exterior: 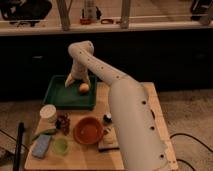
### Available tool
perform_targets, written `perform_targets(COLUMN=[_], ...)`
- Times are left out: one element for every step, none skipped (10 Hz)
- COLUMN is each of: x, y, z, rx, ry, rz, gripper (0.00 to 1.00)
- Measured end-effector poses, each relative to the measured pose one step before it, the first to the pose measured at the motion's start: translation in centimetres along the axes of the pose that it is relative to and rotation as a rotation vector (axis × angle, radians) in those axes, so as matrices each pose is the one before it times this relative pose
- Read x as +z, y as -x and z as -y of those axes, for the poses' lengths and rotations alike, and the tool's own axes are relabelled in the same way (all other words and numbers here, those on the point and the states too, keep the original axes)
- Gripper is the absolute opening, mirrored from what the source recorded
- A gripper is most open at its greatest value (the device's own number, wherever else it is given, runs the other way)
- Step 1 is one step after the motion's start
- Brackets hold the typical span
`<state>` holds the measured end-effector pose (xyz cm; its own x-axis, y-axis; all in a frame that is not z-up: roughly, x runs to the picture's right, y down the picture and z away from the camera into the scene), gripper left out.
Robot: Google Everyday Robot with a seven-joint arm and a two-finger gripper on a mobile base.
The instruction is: Place apple in tray
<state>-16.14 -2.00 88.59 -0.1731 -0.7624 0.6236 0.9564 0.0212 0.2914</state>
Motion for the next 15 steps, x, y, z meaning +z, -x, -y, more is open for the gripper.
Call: perform_targets(x=[0.049,0.036,-0.051,-0.007,0.011,-0.009,-0.026,0.003,0.064,0.019,0.016,0.041,-0.004,0.01,-0.033], y=[0.119,0.055,0.068,0.066,0.064,0.065,0.075,0.113,0.109,0.145,0.08,0.091,0.076,0.09,-0.019], z=[0.02,0.047,0.046,-0.021,0.059,0.011,0.008,0.065,0.038,0.082,0.013,0.05,0.053,0.056,0.005], rx=[-0.0034,-0.00299,-0.00239,-0.00168,-0.00204,-0.00137,-0.0012,-0.00207,-0.00101,-0.00044,0.00047,0.00051,0.00051,0.00077,0.00018], ry=[0.00177,-0.00048,-0.00095,-0.00122,-0.00135,-0.00039,-0.00087,-0.0015,-0.00131,-0.00213,0.00072,0.00062,0.00028,0.00058,0.00007], rz=[0.00427,0.00142,0.00035,-0.00062,-0.00066,-0.00052,-0.00131,-0.0003,0.00075,-0.00162,-0.00155,-0.00172,-0.00171,-0.00199,-0.00091], gripper=[0.8,0.8,0.8,0.8,0.8,0.8,0.8,0.8,0.8,0.8,0.8,0.8,0.8,0.8,0.8])
